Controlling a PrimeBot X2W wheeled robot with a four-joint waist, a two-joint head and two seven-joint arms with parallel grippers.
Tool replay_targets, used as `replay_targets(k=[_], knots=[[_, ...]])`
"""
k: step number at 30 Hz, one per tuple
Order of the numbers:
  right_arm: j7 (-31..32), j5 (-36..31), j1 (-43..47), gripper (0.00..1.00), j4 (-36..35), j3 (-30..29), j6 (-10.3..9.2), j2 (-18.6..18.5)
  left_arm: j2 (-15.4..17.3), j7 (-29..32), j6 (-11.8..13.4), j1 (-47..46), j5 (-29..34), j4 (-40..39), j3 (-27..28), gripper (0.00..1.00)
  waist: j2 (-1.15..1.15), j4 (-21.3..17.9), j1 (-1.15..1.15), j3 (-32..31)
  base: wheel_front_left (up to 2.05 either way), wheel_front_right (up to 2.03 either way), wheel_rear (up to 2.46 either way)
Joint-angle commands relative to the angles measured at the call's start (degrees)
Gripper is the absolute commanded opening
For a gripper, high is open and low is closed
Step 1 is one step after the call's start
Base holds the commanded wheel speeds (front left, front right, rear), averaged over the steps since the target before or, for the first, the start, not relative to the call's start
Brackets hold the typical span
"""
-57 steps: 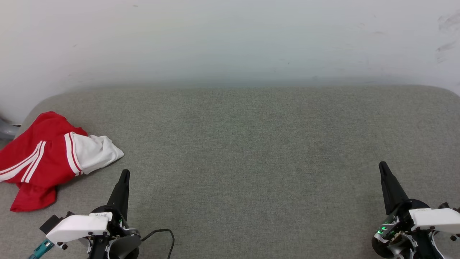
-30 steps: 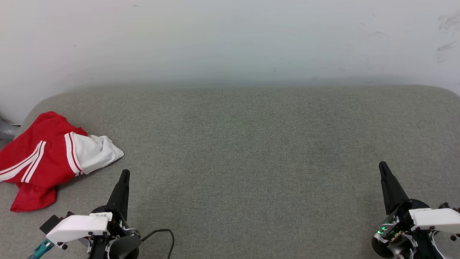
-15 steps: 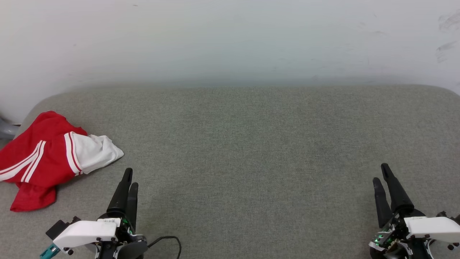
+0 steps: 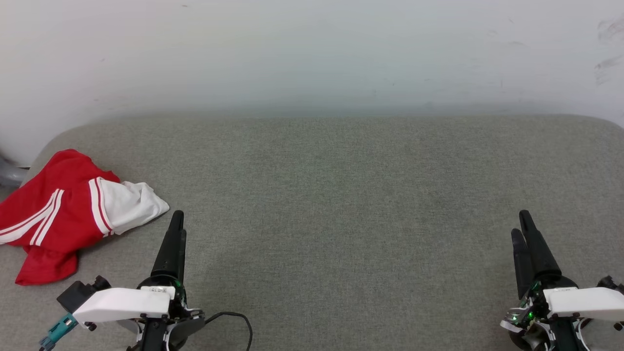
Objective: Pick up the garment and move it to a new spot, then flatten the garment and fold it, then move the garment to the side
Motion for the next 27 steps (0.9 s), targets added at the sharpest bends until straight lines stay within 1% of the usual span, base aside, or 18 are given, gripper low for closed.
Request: replay_targets(k=[1, 3, 8, 14, 15, 16, 19, 20, 27], knots=[[-0.6, -2.2, -0.5, 1.0, -1.4, -0.1, 0.01, -0.1, 0.3, -0.6, -0.1, -1.3, 2.1, -1.6, -0.3, 1.0, 0.0, 0.1, 0.0, 0.0, 0.0, 0.0, 0.0], [-1.0, -5.1, -0.4, 1.0, -1.8, -0.3, 0.01, -0.2, 0.3, -1.0, -0.1, -1.2, 4.3, -2.2, -0.5, 1.0, 0.0, 0.1, 0.0, 0.0, 0.0, 0.0, 0.0], [-2.1, -14.1, -0.2, 1.0, -2.9, -0.4, 0.01, -0.2, 0.5, -2.1, -0.1, -1.0, 12.4, -3.3, -0.8, 1.0, 0.0, 0.3, 0.0, -0.1, 0.0, 0.0, 0.0], [-3.4, -22.2, 0.1, 1.0, -3.8, -0.2, 0.01, -0.1, 0.3, -3.4, -0.1, -0.5, 21.3, -4.7, -1.4, 1.0, 0.0, 0.3, 0.0, -0.2, 0.0, 0.0, 0.0], [-3.4, -22.2, 0.1, 1.0, -3.8, -0.2, 0.01, -0.1, 0.3, -3.4, -0.1, -0.5, 21.3, -4.7, -1.4, 1.0, 0.0, 0.3, 0.0, -0.2, 0.0, 0.0, 0.0], [-3.8, -25.9, 0.2, 1.0, -4.1, -0.3, 0.01, -0.1, 0.4, -3.8, -0.1, -0.3, 24.4, -4.9, -1.5, 1.0, 0.0, 0.3, 0.0, -0.2, 0.0, 0.0, 0.0], [-4.3, -31.1, 0.4, 1.0, -4.6, -0.3, 0.01, -0.1, 0.5, -4.3, -0.1, 0.0, 28.8, -5.2, -1.7, 1.0, 0.0, 0.3, 0.0, -0.3, 0.0, 0.0, 0.0], [-4.3, -31.1, 0.4, 1.0, -4.6, -0.3, 0.01, -0.1, 0.5, -4.3, -0.1, 0.0, 28.8, -5.2, -1.7, 1.0, 0.0, 0.3, 0.0, -0.3, 0.0, 0.0, 0.0], [-5.3, -42.7, 0.8, 1.0, -6.2, 0.5, 0.01, -0.2, 1.2, -5.6, -0.1, 0.7, 37.7, -5.2, -1.9, 1.0, 0.0, 0.4, 0.0, -0.2, 0.0, 0.0, 0.0]])
